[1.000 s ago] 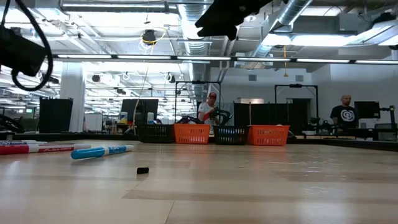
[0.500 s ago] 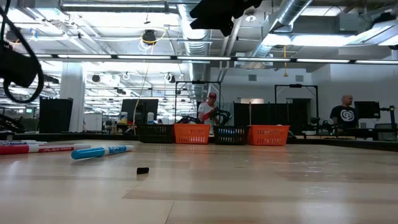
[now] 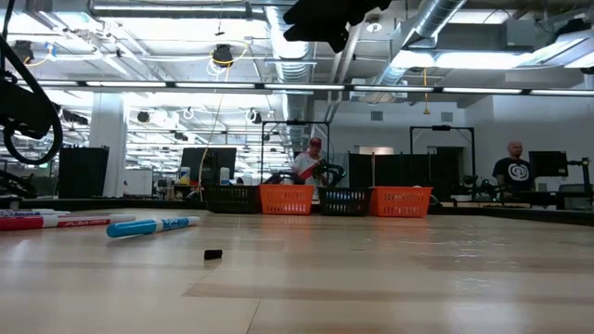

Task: Pick & Place Markers
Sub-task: Put the white orange highlighter pen into the left orange bin

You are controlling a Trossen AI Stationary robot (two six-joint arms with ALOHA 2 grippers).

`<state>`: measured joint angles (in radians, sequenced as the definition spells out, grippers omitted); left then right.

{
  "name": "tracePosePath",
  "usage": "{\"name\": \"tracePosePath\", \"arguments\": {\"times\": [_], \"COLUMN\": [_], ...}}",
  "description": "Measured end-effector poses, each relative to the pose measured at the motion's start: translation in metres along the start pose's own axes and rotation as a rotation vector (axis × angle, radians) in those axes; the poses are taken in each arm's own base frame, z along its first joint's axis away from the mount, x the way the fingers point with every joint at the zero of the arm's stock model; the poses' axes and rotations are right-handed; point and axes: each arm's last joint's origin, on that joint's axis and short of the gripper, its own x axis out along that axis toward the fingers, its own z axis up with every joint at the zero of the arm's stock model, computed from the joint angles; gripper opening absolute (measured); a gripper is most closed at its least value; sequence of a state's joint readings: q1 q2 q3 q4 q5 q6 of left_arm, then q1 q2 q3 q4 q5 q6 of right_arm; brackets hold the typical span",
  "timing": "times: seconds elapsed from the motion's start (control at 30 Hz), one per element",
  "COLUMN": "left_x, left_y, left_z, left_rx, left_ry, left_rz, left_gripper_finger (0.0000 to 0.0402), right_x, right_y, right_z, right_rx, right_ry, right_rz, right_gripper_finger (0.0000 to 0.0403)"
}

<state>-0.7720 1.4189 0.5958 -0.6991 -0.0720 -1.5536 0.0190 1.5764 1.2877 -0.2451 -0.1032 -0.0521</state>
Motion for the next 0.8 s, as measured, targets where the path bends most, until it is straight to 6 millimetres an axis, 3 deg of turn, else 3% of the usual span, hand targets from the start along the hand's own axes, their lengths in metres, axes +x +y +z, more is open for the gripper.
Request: {"name": "tracePosePath", "arguments": {"times": [0.3, 0.8], "left_x": [-0.005, -0.020], "left_y": [0.001, 0.005], "left_z": [0.000, 0.001], "left_rx": [-0.003, 0.023], "left_ry": [-0.004, -0.013], "left_rz": [-0.034, -0.112], "left_gripper_finger": [0.0039, 0.0044], "right_x": [0.002, 0.002], "right_y": [0.023, 0.040], "right_z": [0.000, 0.001], "right_rx": [-0.083, -0.127], "right_ry": [0.003, 0.001], "right_rz": [0.059, 0.100], "right_gripper_finger": [0.0158, 0.0150]}}
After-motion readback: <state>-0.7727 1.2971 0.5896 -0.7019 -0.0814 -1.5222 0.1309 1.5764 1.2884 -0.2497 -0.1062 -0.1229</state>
